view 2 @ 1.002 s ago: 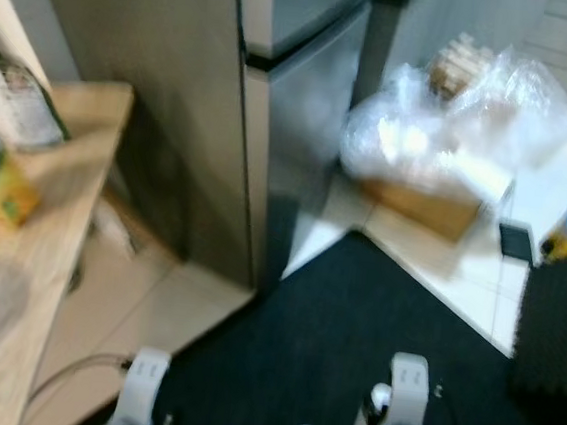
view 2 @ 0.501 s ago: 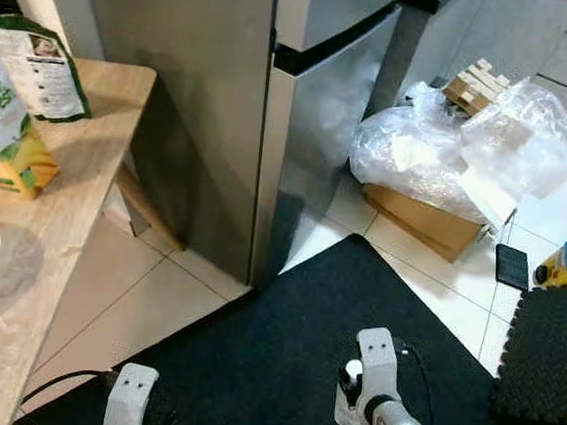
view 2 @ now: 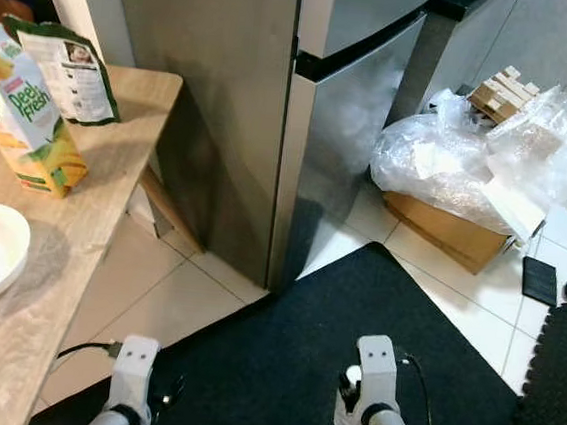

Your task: Restocking fridge

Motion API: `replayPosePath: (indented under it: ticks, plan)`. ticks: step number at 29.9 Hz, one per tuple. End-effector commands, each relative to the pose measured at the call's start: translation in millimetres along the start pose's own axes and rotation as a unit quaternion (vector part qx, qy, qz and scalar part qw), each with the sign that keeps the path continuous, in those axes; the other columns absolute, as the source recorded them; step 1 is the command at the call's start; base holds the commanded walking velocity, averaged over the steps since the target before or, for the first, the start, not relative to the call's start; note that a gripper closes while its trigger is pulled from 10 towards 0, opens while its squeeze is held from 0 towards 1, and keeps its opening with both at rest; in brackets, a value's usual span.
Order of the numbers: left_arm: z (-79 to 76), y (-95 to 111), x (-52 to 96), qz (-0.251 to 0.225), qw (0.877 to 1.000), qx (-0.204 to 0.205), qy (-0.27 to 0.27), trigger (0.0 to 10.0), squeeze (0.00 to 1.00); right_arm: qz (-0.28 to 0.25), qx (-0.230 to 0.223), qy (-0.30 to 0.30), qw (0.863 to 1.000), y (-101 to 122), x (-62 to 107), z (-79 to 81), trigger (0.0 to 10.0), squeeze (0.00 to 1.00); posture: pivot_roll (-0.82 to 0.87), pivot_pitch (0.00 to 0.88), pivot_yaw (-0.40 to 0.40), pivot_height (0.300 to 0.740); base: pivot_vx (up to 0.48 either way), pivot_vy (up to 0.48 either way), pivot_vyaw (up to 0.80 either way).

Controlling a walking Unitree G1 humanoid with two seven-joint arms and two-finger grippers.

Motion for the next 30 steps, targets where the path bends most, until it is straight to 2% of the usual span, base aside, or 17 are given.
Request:
replayPosePath:
  ticks: [1,7,14,24,30]
  plan:
    - [-1.3,-6,1.6,0.014,1.0,0.001,-0.009,10.0,0.0,-0.005,-0.018,-0.017,1.0,-3,2.7,-6.2,10.0,0.0,-0.12,0.091,0.006,0.725,0.0,-0.251,0.0]
    - [-1.5,-9,2.3,0.021,1.0,0.006,-0.007,10.0,0.0,0.003,-0.01,-0.021,1.0,-8,5.1,-9.0,10.0,0.0,-0.13,0.086,0.002,0.725,0.0,-0.25,0.0]
    - [-5.6,-15,5.1,0.031,0.999,0.014,-0.011,10.0,0.0,-0.007,-0.007,-0.021,1.0,0,2.8,-10.0,10.0,0.0,-0.14,0.092,0.003,0.725,0.0,-0.247,0.0]
    - [-3.1,-17,4.8,0.04,0.999,0.024,0.001,10.0,0.0,-0.006,0.004,-0.017,1.0,3,1.2,-9.3,10.0,0.0,-0.15,0.095,-0.007,0.725,0.0,0.0,0.0]
    - [-4.6,-16,4.1,0.04,0.999,0.031,0.0,10.0,0.0,-0.004,0.006,-0.014,1.0,2,1.6,-9.0,10.0,0.0,-0.13,0.085,-0.025,0.725,0.0,-0.48,0.0]
Point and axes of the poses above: a point about 5 cm out from each wrist's last joint towards the gripper, its own x axis pointing back from the gripper into the wrist, its own y axis along the axis of the wrist's last joint, z = x × y, the point moved 3 cm from there along -x, pointing out of the wrist towards the gripper, and after that the axes turned 13 degrees about -x, right-handed, at the moved point
